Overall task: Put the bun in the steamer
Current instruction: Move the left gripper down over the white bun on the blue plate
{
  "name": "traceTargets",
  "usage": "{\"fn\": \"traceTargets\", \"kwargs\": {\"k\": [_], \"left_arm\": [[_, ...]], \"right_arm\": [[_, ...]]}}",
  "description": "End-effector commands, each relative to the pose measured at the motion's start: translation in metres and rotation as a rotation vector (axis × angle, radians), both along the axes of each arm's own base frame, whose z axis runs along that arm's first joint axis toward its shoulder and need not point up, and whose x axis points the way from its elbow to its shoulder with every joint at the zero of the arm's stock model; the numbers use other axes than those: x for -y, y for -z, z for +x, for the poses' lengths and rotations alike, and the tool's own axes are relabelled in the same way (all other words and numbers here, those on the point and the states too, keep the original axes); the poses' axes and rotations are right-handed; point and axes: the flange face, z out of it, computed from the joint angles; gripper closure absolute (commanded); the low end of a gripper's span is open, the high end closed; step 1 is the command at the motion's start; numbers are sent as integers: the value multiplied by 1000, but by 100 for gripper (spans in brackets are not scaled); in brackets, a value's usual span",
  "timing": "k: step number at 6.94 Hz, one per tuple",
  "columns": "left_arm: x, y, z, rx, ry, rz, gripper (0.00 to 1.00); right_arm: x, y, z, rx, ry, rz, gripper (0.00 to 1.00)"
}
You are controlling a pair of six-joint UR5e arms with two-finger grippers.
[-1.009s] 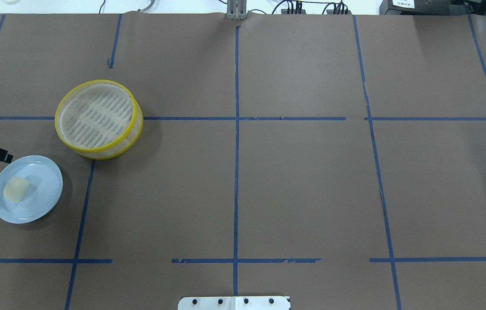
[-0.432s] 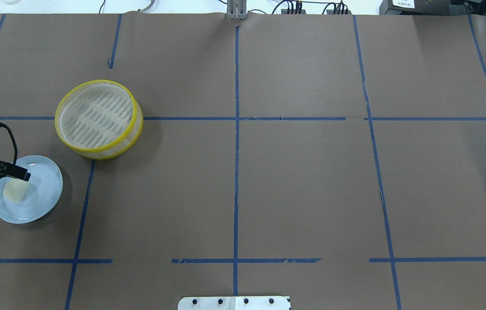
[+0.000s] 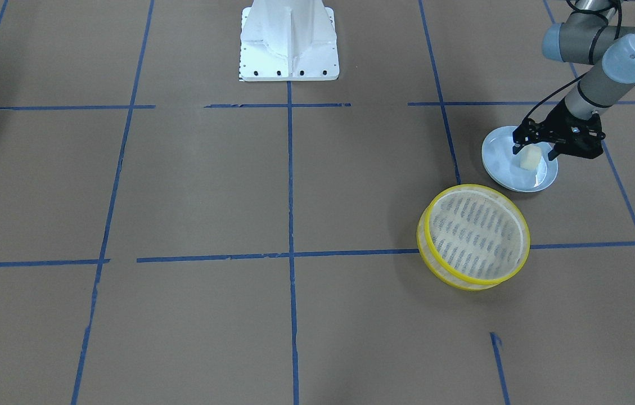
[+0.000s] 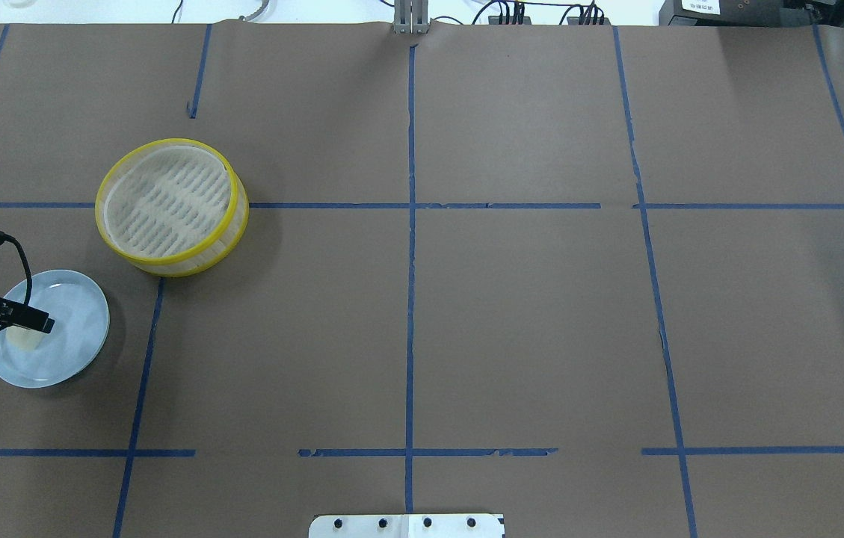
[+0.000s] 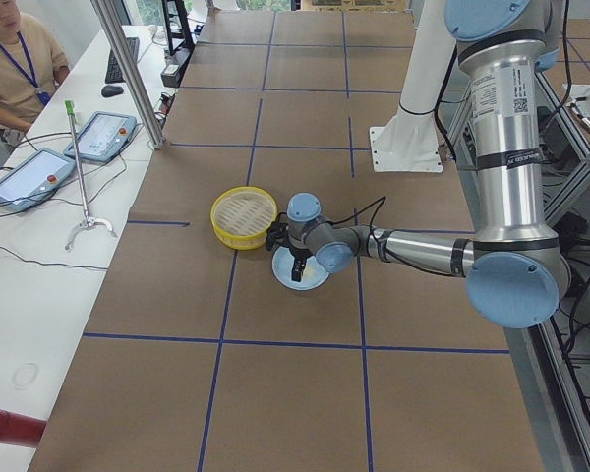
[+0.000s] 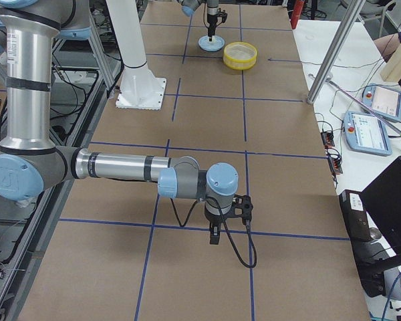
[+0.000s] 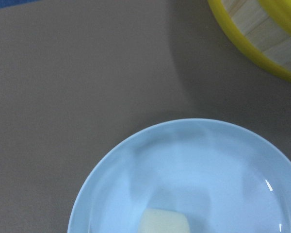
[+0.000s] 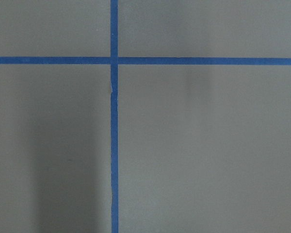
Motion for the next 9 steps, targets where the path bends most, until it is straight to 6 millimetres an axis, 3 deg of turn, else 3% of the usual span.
{"fn": "traceTargets", "kwargs": {"k": [1, 7, 9], "left_arm": [[-6, -1, 7, -4, -3, -13, 10], [0, -7, 8, 34, 21, 25, 15], [0, -9, 8, 36, 20, 23, 21]], "right_arm": [[0, 0, 0, 0, 0, 0, 0], [0, 0, 0, 0, 0, 0, 0], [0, 0, 0, 0, 0, 0, 0]]}}
